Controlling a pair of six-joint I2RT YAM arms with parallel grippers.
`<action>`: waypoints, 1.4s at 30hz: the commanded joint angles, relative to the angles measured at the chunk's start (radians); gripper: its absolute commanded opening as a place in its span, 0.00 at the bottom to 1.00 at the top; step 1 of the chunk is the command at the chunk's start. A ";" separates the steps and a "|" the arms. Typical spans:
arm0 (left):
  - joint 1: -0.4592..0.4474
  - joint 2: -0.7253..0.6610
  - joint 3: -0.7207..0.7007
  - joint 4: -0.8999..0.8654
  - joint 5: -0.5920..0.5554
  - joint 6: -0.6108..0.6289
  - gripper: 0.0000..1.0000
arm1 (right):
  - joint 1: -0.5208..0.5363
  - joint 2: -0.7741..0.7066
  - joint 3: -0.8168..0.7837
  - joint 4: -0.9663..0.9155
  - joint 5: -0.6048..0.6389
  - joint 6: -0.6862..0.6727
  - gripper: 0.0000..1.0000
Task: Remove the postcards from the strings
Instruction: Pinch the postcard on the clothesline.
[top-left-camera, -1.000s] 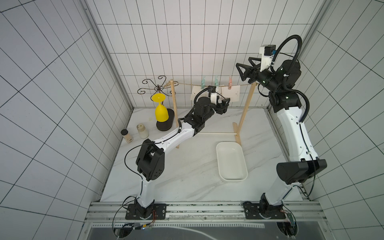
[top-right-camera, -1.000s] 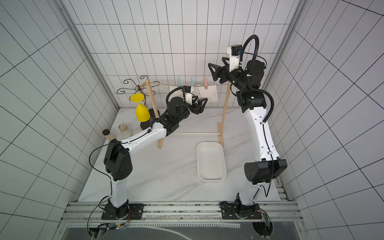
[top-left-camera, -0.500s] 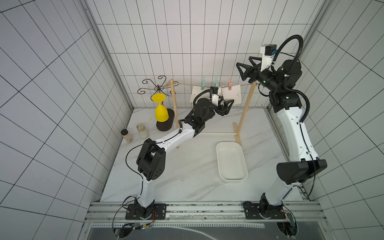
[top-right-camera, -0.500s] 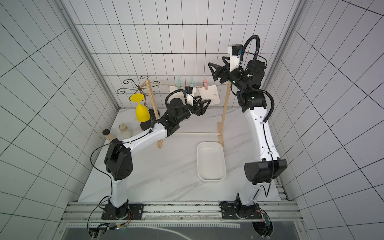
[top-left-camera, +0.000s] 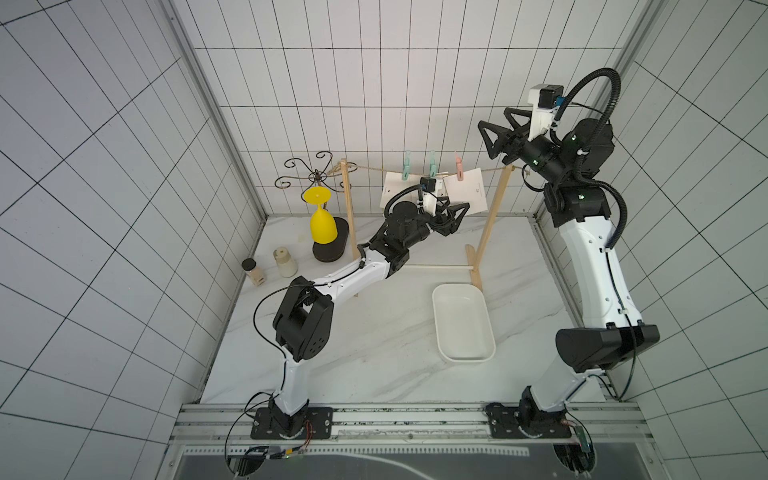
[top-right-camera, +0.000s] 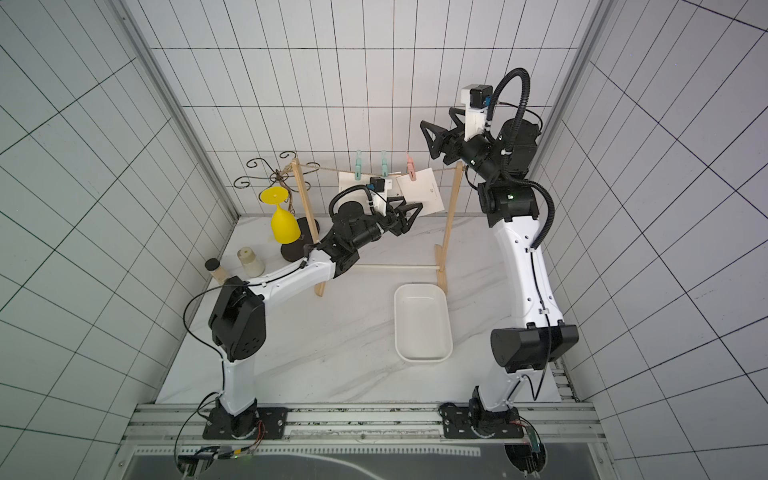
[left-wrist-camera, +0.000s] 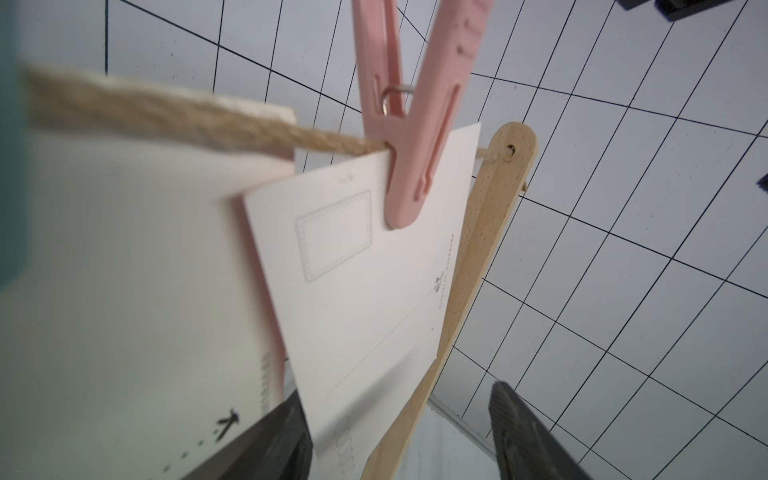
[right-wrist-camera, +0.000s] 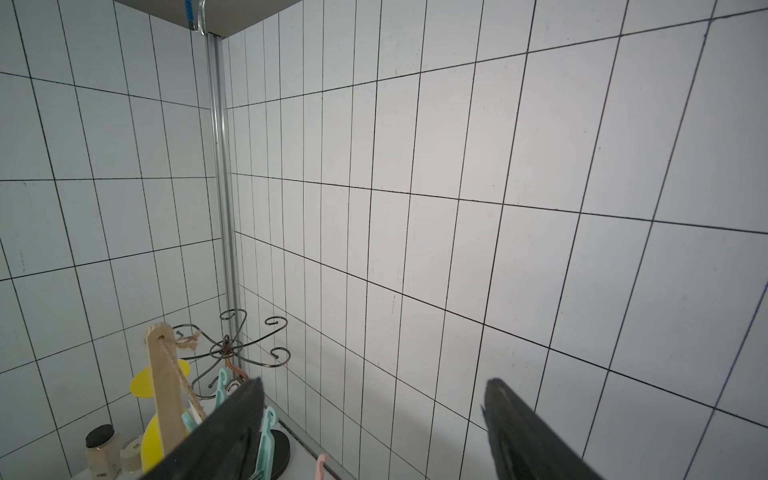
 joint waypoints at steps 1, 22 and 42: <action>0.011 0.004 -0.010 0.040 -0.010 -0.027 0.66 | -0.009 -0.031 -0.048 0.032 -0.012 0.001 0.84; 0.007 0.036 -0.004 0.116 0.027 -0.057 0.66 | -0.014 -0.034 -0.061 0.052 -0.029 0.015 0.84; -0.005 0.039 -0.038 0.176 0.038 -0.110 0.65 | -0.016 -0.057 -0.077 0.061 -0.043 0.030 0.84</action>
